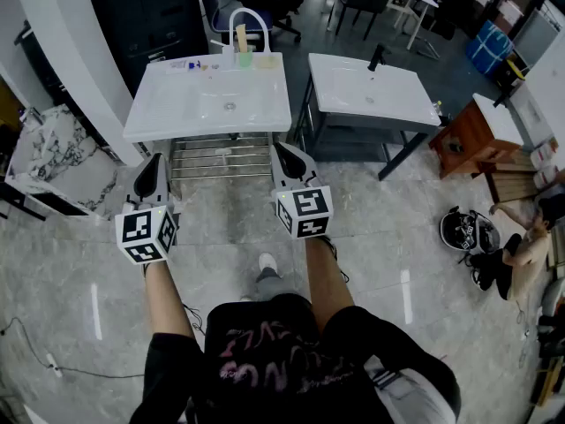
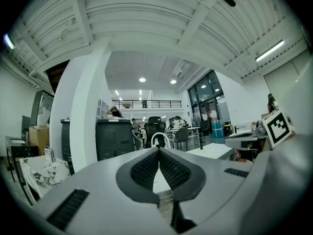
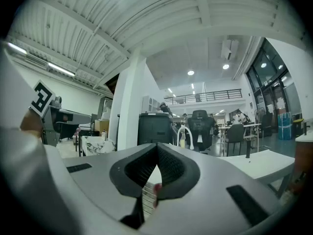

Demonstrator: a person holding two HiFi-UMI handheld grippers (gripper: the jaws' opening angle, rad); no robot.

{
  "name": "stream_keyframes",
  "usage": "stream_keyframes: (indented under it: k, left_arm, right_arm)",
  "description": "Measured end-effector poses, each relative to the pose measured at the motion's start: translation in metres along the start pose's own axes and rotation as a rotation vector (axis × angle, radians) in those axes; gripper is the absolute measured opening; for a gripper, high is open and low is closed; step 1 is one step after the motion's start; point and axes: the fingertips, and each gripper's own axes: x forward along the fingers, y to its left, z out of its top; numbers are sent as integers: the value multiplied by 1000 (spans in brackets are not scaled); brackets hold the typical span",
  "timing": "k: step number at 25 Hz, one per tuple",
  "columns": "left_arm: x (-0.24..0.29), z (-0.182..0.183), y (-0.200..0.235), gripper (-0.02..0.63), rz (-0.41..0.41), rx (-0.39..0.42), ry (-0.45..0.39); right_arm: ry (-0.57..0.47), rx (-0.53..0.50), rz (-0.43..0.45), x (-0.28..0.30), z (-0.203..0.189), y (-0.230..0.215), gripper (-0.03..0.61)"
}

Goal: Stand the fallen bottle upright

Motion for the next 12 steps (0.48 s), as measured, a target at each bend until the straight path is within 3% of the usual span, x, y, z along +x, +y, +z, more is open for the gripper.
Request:
stream_keyframes:
  k: [12]
  left_arm:
    - [25,-6,5,17,-2,5,23]
  right_arm:
    - [11,-7,15,28,-5,-7,12]
